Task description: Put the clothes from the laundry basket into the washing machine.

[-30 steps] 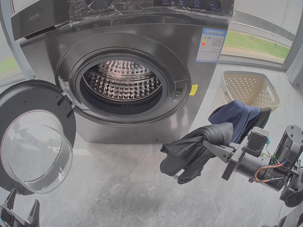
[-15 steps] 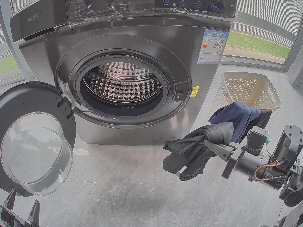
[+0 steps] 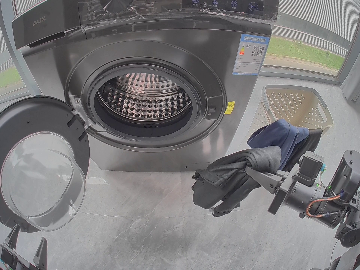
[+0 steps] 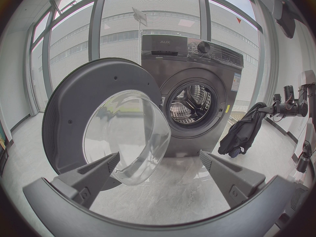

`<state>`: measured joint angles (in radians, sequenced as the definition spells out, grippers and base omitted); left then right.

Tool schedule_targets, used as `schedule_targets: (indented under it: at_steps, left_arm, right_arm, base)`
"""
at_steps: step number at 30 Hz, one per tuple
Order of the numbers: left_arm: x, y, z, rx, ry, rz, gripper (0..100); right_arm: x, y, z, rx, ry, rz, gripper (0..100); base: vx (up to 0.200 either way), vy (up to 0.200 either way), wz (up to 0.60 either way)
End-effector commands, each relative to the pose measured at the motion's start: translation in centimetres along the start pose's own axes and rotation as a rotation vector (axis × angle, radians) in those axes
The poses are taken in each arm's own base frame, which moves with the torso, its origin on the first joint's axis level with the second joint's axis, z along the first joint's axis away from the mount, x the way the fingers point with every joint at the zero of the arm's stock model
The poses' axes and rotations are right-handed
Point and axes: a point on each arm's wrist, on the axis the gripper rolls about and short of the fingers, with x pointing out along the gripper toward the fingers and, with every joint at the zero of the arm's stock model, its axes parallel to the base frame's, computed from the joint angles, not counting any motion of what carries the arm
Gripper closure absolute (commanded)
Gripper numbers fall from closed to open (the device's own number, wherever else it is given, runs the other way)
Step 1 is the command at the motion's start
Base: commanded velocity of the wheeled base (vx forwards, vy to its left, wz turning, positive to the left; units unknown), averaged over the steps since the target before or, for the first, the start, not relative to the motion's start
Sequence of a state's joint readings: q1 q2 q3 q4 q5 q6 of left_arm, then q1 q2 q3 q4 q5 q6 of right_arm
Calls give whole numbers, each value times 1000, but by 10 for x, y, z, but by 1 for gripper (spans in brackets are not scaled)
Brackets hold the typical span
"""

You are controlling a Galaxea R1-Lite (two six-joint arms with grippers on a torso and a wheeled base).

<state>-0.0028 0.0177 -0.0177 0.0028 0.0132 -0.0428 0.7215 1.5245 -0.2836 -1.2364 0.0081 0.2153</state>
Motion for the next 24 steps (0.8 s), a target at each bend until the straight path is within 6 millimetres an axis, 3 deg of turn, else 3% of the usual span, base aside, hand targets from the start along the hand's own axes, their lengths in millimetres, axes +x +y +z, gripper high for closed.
schedule_targets:
  at_steps: [1, 5, 17, 24]
  left_arm:
    - [0, 0, -4, 0, 5, 1, 0]
    - [0, 0, -4, 0, 5, 1, 0]
    - [0, 0, -4, 4, 2, 3, 0]
    - [0, 0, -5, 54, 3, 5, 0]
  right_arm:
    - [-6, 0, 2, -2, -8, 4, 100]
    - [-6, 1, 0, -7, -3, 6, 100]
    - [-2, 1, 2, -36, -17, -23, 100]
    - [21, 13, 4, -38, -24, 12, 100]
  base:
    - [0, 200, 0]
    - [0, 200, 0]
    - [0, 0, 0]
    - [0, 0, 0]
